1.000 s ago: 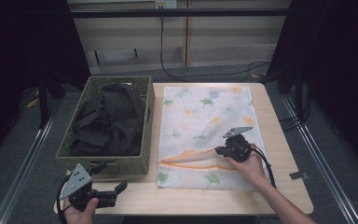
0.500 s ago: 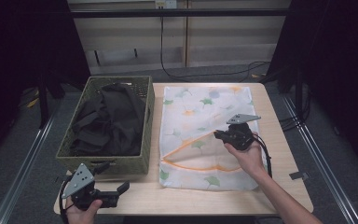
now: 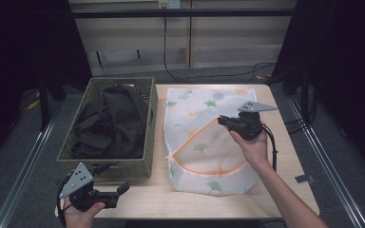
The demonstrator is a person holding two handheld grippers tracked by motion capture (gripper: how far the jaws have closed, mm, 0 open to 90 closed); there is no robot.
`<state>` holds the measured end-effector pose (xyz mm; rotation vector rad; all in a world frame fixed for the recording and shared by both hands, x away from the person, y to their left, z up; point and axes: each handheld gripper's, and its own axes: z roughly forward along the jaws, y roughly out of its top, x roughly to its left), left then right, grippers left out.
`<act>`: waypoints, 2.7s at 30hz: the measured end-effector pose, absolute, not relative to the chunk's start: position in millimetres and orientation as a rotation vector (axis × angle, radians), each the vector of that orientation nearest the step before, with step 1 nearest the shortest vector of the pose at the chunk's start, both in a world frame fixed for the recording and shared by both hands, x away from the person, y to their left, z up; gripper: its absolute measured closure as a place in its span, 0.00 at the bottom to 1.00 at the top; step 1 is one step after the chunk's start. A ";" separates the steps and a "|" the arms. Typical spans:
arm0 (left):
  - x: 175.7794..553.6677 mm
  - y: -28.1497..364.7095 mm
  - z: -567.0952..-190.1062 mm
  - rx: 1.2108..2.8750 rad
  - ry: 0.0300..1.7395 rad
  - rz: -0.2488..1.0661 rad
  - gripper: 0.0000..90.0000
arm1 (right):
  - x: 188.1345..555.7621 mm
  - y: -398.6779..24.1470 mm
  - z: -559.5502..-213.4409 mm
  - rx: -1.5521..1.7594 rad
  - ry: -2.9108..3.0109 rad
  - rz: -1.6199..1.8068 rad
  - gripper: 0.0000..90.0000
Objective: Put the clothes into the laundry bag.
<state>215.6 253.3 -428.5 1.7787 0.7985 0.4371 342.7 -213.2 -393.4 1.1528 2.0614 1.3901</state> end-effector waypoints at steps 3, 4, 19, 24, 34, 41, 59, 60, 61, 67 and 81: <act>220.4 256.0 -420.7 1.789 0.819 0.474 0.05 | 343.9 -212.8 -396.1 1.133 2.091 1.379 0.99; 222.0 257.6 -417.2 1.784 0.831 0.491 0.05 | 343.8 -213.6 -397.0 1.138 2.090 1.377 0.99; 290.9 279.8 -374.5 1.852 0.934 0.549 0.06 | 342.1 -215.7 -399.8 1.125 2.125 1.365 0.99; 342.7 274.5 -364.7 1.880 0.977 0.509 0.05 | 342.5 -215.4 -400.0 1.126 2.130 1.357 0.99; 412.9 268.6 -375.6 1.951 1.127 0.478 0.06 | 344.2 -206.2 -407.4 1.098 2.190 1.327 0.99; 438.5 256.4 -393.0 2.066 1.216 0.549 0.06 | 345.2 -204.5 -409.5 1.083 2.202 1.320 0.99; 462.5 264.9 -437.8 2.286 1.398 0.307 0.00 | 345.6 -208.8 -410.8 1.071 2.192 1.305 0.99; 462.5 262.0 -440.6 2.299 1.402 0.287 0.00 | 345.8 -208.8 -410.9 1.070 2.194 1.308 0.99; 462.5 259.3 -443.8 2.308 1.395 0.225 0.00 | 345.8 -208.6 -411.0 1.070 2.196 1.308 0.99; 464.0 256.2 -450.5 2.332 1.357 0.198 0.00 | 346.0 -207.6 -411.2 1.071 2.203 1.299 0.99; 468.1 249.7 -471.1 2.313 1.381 0.273 0.00 | 348.4 -203.7 -413.6 1.053 2.220 1.271 0.99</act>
